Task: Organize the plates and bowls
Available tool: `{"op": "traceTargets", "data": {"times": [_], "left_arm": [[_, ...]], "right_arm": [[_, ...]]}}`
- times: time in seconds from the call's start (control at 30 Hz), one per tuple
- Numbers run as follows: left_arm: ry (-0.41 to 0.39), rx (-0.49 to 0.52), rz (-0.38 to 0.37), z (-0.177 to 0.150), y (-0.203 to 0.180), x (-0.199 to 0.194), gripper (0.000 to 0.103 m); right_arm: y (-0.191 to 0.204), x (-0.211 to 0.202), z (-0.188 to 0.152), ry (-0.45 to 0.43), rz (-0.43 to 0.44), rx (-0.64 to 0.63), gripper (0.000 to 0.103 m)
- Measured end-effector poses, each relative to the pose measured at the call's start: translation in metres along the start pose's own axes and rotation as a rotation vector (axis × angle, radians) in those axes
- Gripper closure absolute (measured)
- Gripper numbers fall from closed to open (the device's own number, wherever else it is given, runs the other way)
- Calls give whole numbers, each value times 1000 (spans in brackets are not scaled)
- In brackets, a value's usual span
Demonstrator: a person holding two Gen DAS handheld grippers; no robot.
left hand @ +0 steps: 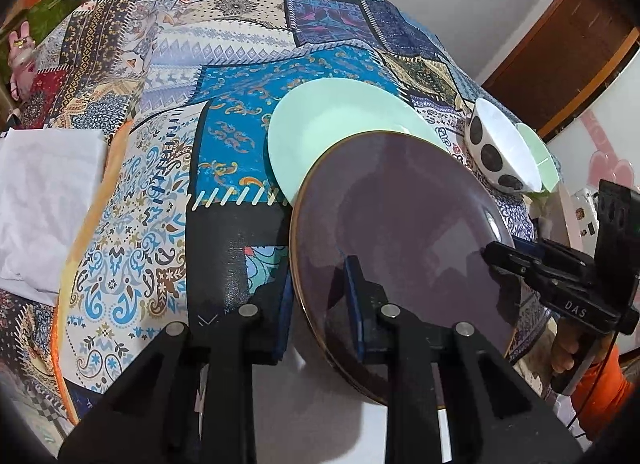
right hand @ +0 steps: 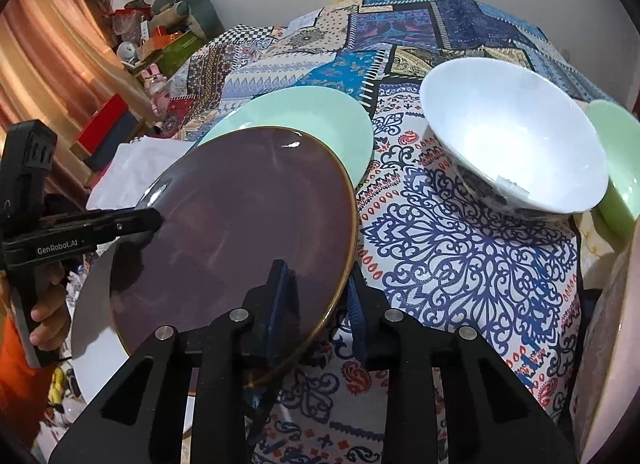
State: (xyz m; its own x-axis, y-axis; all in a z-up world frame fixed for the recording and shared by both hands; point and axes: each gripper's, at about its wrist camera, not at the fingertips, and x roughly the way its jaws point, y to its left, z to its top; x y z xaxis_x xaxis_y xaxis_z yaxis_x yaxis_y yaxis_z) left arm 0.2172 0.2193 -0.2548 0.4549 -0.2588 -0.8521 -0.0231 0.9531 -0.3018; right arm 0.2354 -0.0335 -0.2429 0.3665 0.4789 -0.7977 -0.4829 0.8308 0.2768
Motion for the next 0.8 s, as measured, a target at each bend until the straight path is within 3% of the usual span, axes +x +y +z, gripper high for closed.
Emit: {"op": "traceTargets", "data": {"times": [0.4, 0.8], "left_arm": [[18, 32, 9, -7, -12, -3, 78], [-22, 29, -4, -14, -27, -17, 78]], "right_arm": [[-5, -5, 2, -6, 3, 54, 80], [-12, -16, -4, -11, 3, 75, 80]]}}
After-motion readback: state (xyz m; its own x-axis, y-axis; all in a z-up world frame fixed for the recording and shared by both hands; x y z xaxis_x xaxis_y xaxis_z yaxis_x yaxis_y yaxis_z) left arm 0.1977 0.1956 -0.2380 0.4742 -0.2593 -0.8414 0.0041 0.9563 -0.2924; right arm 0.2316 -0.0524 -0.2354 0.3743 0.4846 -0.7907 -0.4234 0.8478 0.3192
